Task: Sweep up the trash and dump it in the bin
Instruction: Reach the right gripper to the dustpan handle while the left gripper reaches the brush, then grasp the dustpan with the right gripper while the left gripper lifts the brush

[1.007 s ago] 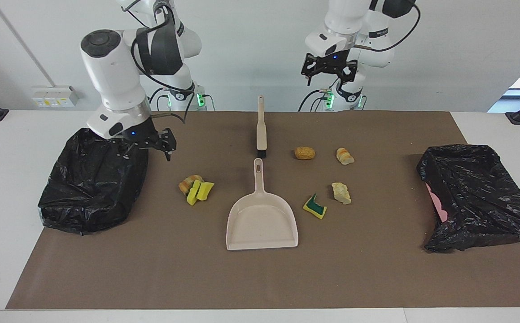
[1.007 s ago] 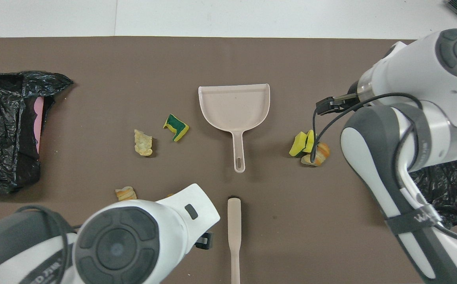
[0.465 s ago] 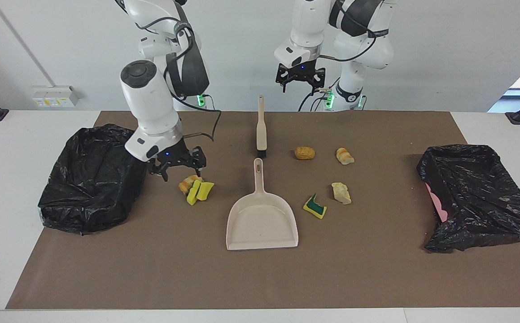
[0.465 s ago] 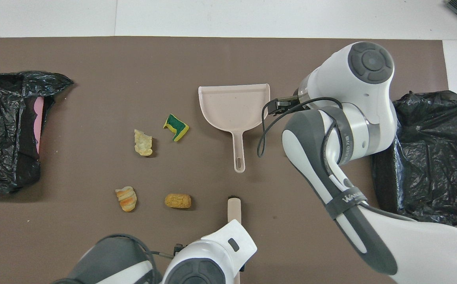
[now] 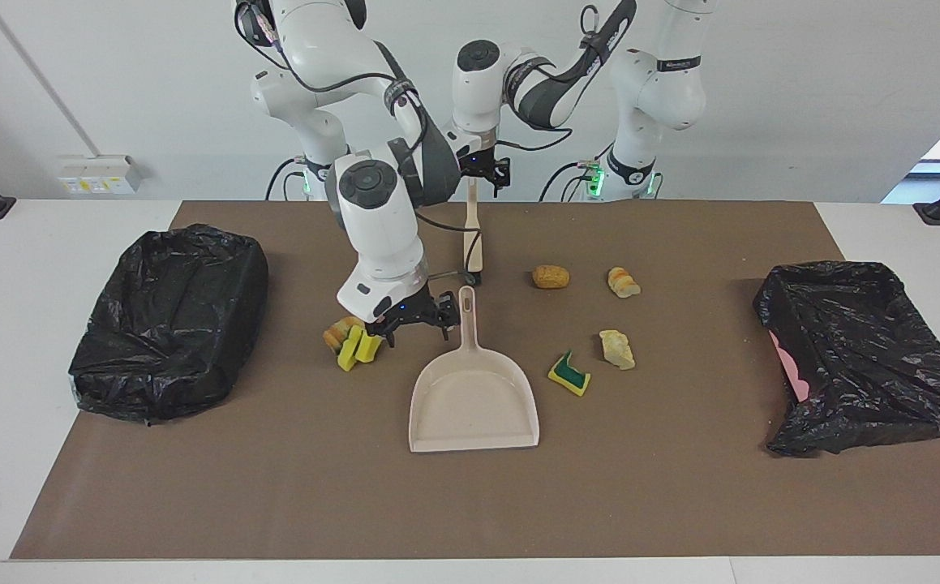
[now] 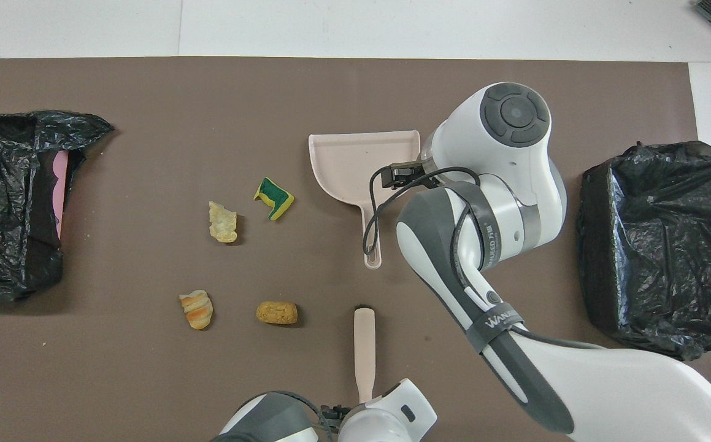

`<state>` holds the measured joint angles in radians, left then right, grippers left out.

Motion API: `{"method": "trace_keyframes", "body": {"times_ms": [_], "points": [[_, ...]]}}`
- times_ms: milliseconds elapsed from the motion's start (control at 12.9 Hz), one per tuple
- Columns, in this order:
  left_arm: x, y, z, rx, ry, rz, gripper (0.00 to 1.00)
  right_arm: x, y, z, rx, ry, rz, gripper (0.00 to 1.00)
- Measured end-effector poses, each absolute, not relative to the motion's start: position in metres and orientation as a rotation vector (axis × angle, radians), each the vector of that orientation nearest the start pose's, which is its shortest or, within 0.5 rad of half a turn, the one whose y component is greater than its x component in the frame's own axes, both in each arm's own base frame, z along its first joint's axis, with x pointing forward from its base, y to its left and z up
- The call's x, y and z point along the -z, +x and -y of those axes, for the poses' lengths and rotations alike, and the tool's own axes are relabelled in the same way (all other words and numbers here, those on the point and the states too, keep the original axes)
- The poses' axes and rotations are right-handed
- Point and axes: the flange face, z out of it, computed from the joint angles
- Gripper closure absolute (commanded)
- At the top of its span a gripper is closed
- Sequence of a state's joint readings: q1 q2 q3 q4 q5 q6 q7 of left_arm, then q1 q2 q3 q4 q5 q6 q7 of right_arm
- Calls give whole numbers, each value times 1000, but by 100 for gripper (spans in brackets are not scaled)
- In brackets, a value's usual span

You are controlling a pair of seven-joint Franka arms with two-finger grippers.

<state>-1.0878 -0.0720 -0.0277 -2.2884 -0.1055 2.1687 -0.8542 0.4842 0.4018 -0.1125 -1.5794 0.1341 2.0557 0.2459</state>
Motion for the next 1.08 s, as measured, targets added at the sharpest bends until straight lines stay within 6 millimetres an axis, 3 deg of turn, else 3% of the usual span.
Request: {"method": "trace_keyframes", "body": {"times_ms": [232,465,620,774,852,929,1007,1084], "points": [[-354,193,455,-177,-3090,-337,0,-400,620,-273,27,-3051,141,0],[-336,185,460,-186,-3074,-330,0,-388,604,-307,-9,-3052,180,0],[-334,186,460,-187,-3073,-326,21,-381,595,-325,-19,-3053,206,0],[-335,187,460,-187,-3074,-321,55,-373,588,-341,-27,-3054,244,0],[-336,189,459,-186,-3077,-314,78,-367,584,-347,-38,-3057,261,0],[-337,192,460,-184,-3081,-307,91,-362,582,-350,-49,-3061,270,0],[-339,194,460,-182,-3084,-302,100,-356,580,-350,-64,-3066,274,5],[-340,195,459,-183,-3084,-298,100,-351,579,-348,-79,-3070,279,31]]}}
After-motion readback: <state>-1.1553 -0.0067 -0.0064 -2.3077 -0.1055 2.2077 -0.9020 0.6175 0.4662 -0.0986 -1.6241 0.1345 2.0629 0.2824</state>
